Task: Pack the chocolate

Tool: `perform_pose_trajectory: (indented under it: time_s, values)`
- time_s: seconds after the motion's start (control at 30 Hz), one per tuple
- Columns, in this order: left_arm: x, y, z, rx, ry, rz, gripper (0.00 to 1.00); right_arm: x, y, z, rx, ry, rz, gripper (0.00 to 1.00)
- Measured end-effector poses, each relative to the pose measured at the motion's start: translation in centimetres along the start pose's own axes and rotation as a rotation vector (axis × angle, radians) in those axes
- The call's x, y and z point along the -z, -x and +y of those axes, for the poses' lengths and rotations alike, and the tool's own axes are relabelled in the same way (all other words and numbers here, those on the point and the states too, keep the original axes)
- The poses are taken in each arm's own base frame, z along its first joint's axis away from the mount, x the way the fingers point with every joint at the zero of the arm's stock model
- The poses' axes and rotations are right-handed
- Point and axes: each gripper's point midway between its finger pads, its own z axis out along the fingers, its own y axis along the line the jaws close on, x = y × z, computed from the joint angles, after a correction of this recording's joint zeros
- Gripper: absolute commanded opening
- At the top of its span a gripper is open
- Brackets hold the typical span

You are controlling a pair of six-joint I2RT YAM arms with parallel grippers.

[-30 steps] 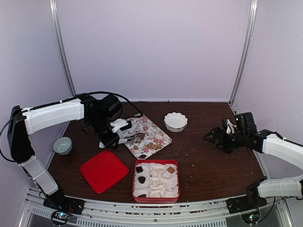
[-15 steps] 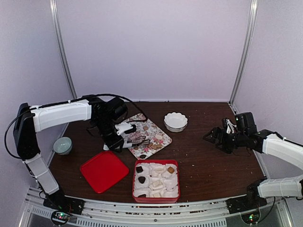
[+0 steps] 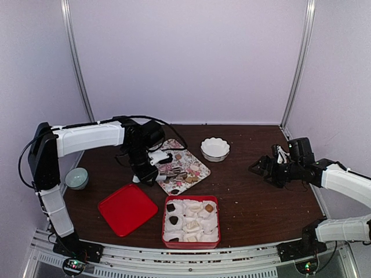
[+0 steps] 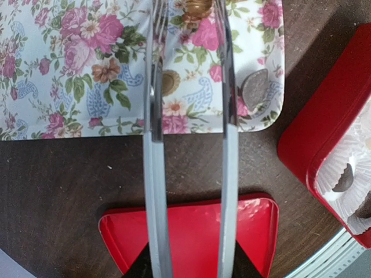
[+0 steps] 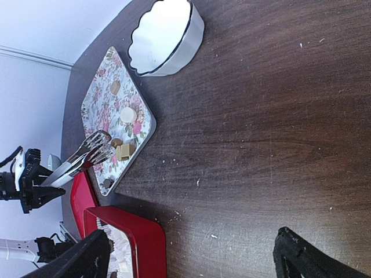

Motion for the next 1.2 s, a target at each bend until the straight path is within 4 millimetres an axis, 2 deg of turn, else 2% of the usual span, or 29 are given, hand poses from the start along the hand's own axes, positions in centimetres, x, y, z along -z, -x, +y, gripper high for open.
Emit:
perform_pose_trajectory:
  time_s: [0.2, 0.57, 0.7, 0.83, 1.0, 1.2]
  values:
    - [-0.6, 0.5, 0.4, 0.004, 0.015, 0.012, 0.26, 0.0, 0.0, 0.0, 0.003, -0.002, 0.001, 1.0]
    - [-0.3, 0.6, 0.4, 0.007, 0.017, 0.003, 0.13, 0.0, -0.1, -0.1, 0.003, -0.003, 0.003, 1.0]
    - [1.5, 0.6, 0.4, 0.007, 0.025, -0.047, 0.09, 0.1, -0.1, -0.1, 0.003, -0.004, 0.004, 1.0]
    - [4.5, 0.4, 0.0, 0.004, 0.028, -0.128, 0.08, 0.2, -0.1, 0.0, 0.005, -0.001, 0.0, 1.0]
    - [6.9, -0.7, -1.7, -0.051, 0.012, -0.211, 0.08, 0.2, -0.1, 0.0, 0.006, -0.001, 0.001, 1.0]
    - [7.2, -2.8, -7.9, -0.273, -0.04, -0.228, 0.09, 0.2, -0.2, 0.1, 0.007, 0.004, 0.005, 1.0]
